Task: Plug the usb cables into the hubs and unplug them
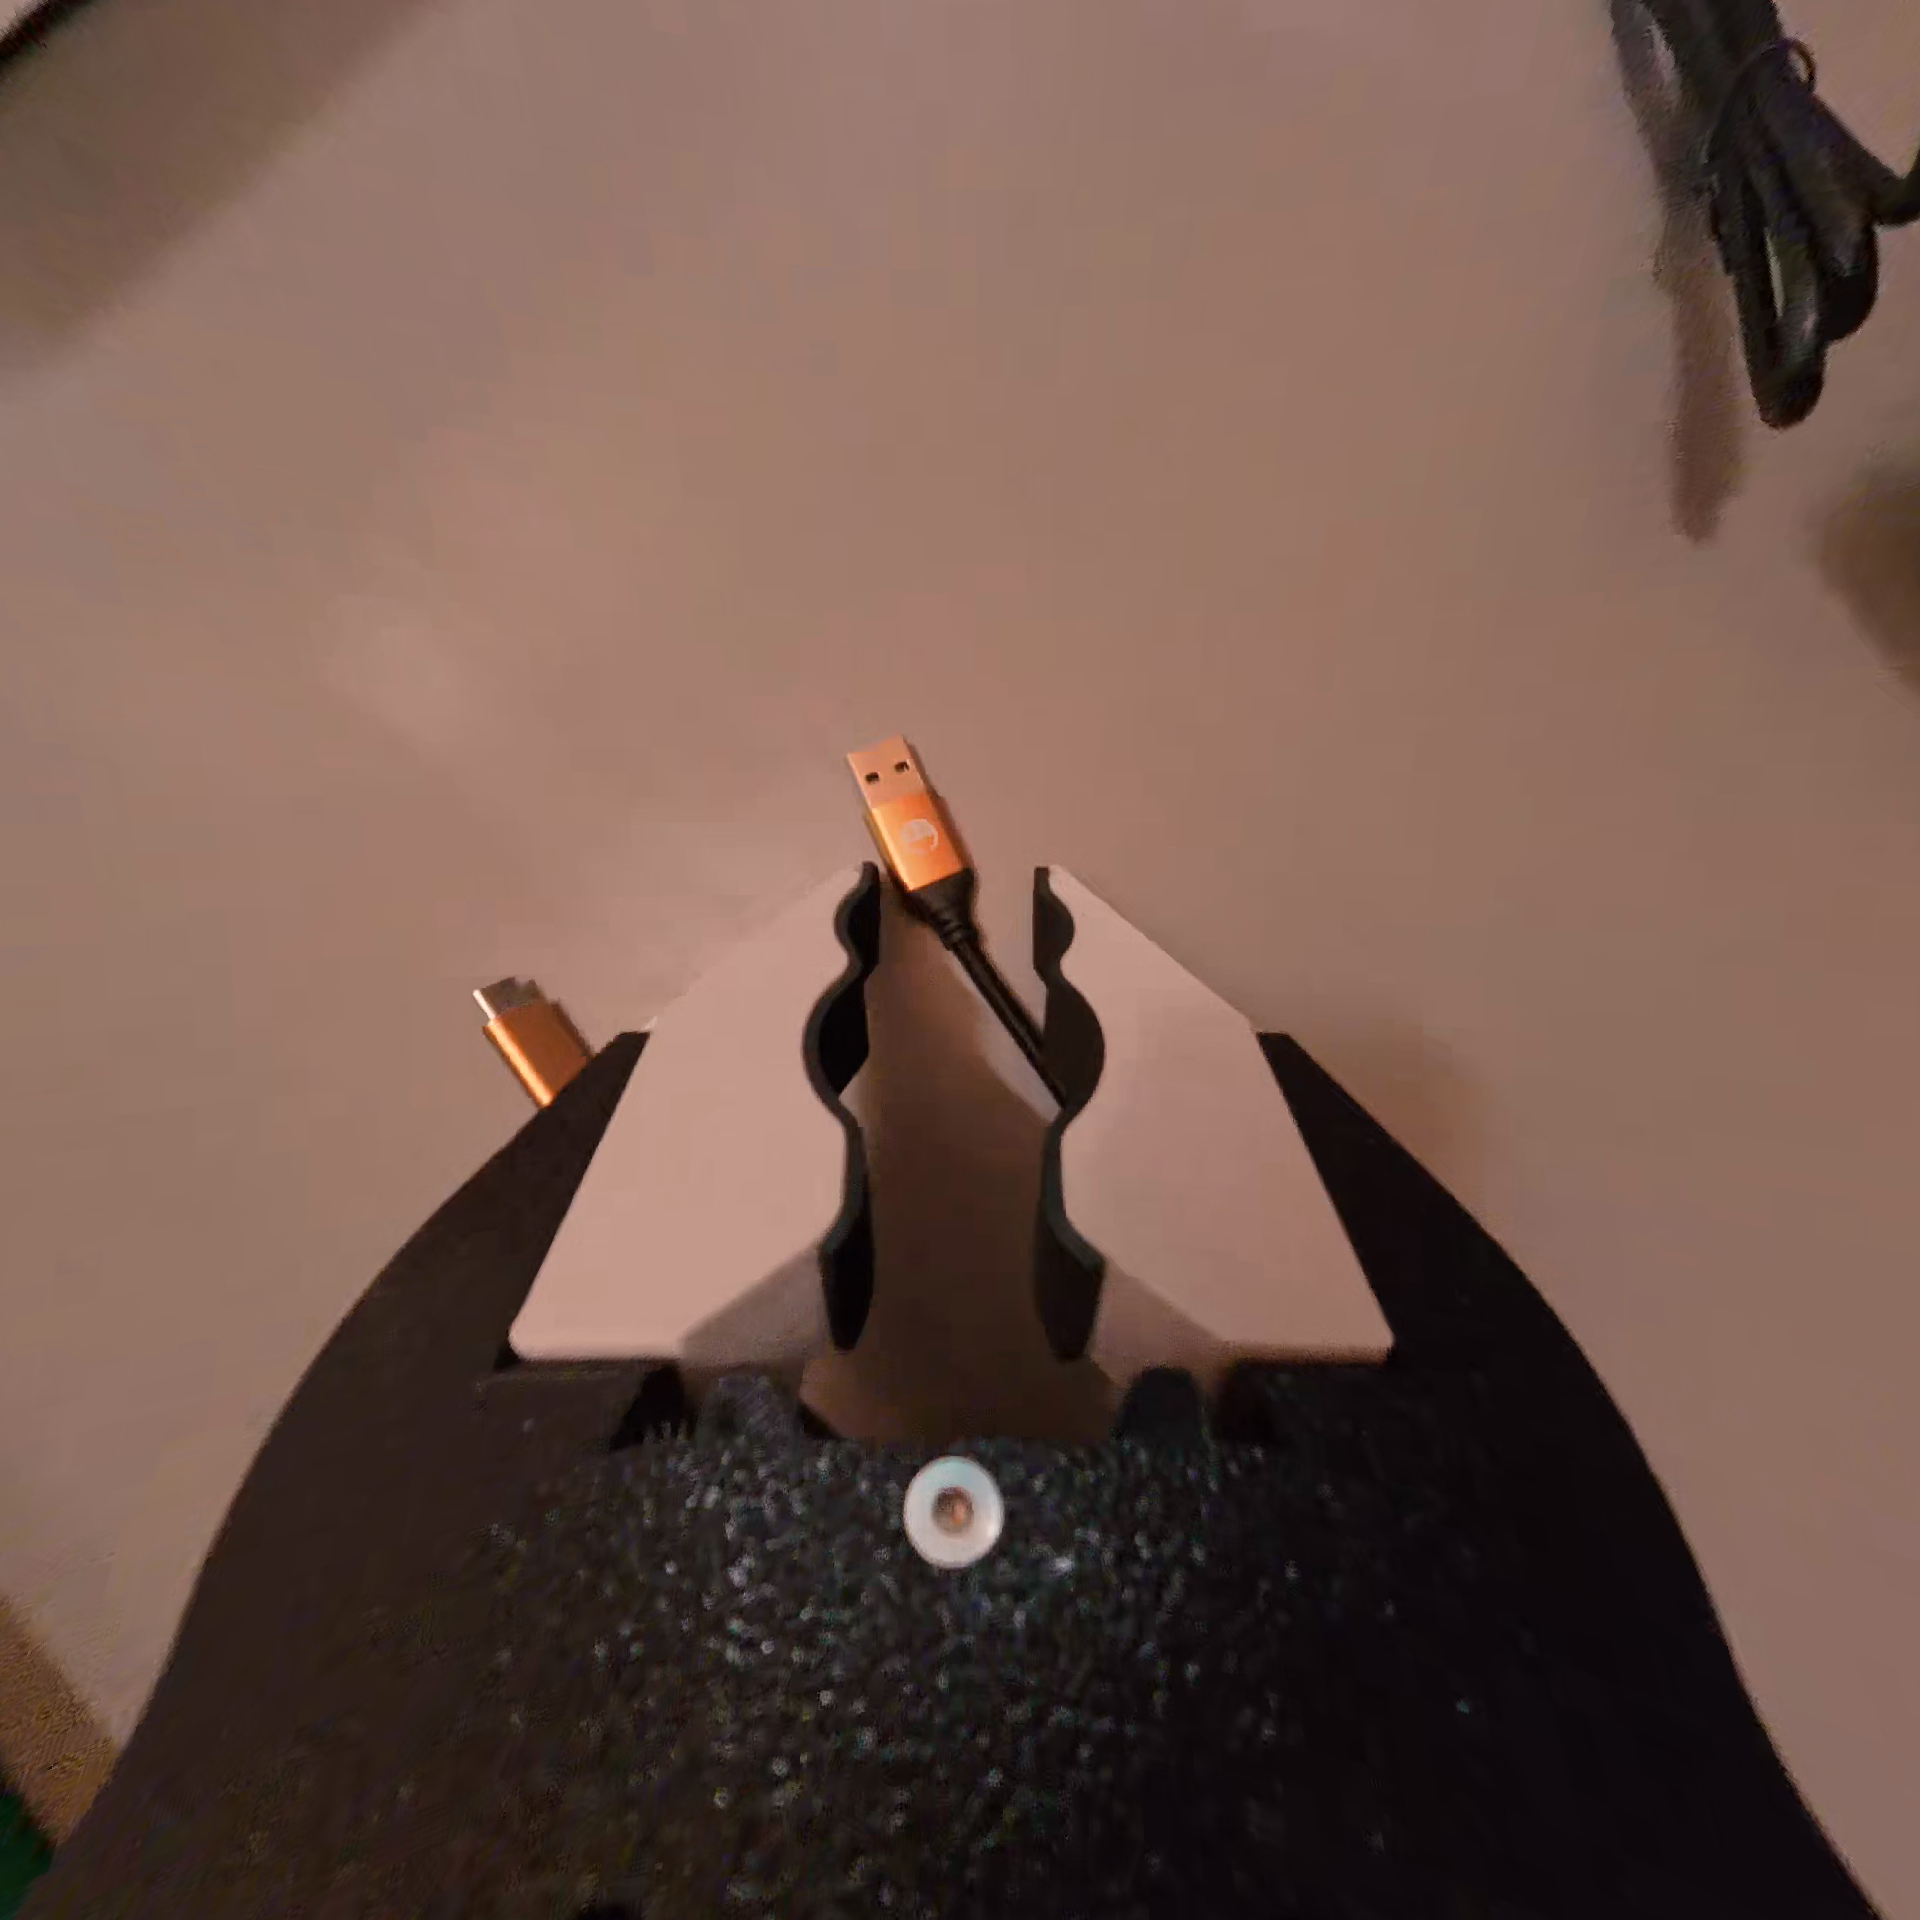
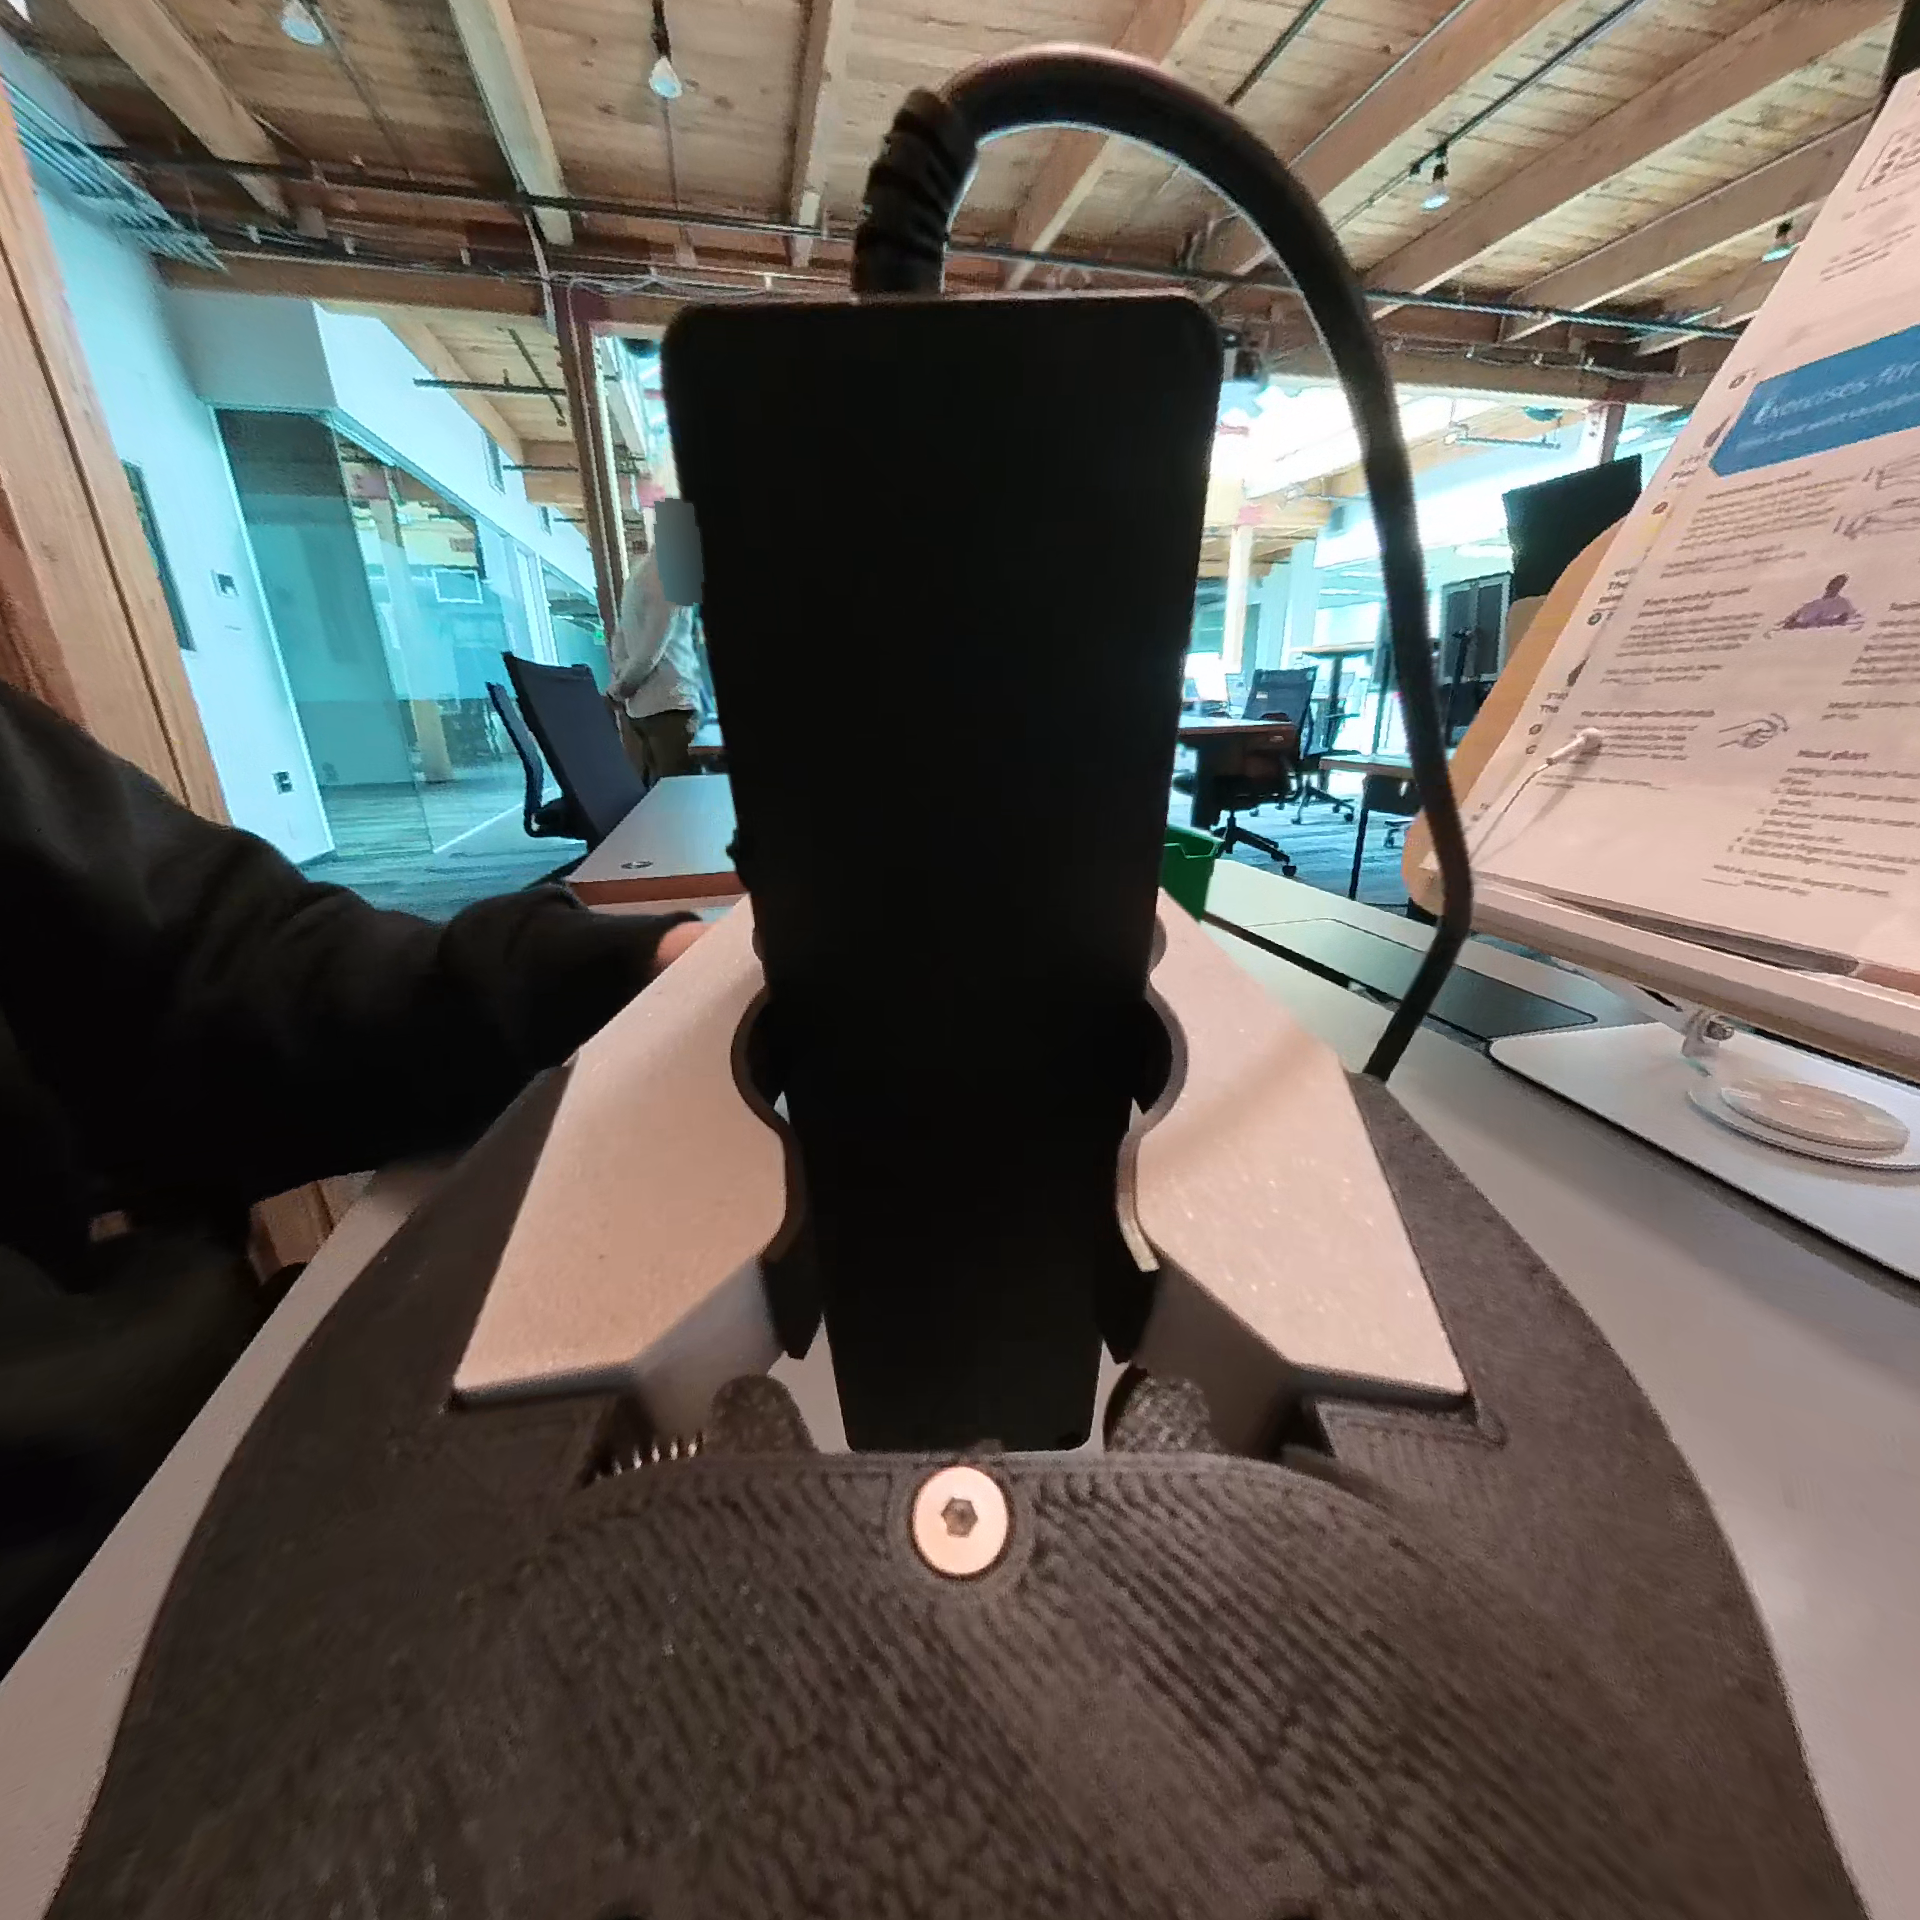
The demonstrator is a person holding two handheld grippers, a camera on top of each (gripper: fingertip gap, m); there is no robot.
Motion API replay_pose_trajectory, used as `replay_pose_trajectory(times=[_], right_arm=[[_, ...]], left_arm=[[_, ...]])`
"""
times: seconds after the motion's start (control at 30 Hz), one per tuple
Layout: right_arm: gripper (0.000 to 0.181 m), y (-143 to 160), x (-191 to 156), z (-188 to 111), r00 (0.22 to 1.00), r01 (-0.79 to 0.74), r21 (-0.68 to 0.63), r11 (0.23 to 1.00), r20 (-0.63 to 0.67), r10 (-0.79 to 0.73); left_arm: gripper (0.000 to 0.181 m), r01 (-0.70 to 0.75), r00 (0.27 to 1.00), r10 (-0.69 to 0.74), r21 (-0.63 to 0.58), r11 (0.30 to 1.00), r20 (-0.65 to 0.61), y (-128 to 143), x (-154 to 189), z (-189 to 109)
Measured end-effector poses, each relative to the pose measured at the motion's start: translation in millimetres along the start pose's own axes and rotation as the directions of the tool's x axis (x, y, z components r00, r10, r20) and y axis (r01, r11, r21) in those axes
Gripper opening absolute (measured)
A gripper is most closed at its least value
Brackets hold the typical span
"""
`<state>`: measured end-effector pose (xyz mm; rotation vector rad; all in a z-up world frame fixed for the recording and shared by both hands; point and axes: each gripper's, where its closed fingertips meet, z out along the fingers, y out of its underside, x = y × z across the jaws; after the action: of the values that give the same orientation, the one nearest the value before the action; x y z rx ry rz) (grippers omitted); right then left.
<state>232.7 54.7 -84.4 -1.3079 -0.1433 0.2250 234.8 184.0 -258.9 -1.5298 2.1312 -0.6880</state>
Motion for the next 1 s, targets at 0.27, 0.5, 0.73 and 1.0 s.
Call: replay_pose_trajectory(times=[0.27,0.5,0.73,1.0], right_arm=[[0.063,-1,4,-1,1.000,0.009,-0.001,1.000,-0.015,-0.009],[0.063,-7,3,-6,1.000,0.014,0.011,1.000,0.000,-0.014],[0.062,-4,-4,-7,0.999,-0.005,-0.002,1.000,0.053,0.005],[0.063,-15,-16,-11,0.981,-0.111,0.066,0.992,0.166,0.099]], left_arm=[[0.012,-0.153,0.986,0.153,0.014,0.988,-0.072,-4,10,2],[0.012,-0.109,0.911,0.200,0.257,0.960,-0.362,-34,51,-26],[0.012,0.056,0.709,0.366,0.565,0.823,-0.603,-79,92,-103],[0.012,0.204,0.588,0.381,0.586,0.784,-0.713,-97,105,-138]])
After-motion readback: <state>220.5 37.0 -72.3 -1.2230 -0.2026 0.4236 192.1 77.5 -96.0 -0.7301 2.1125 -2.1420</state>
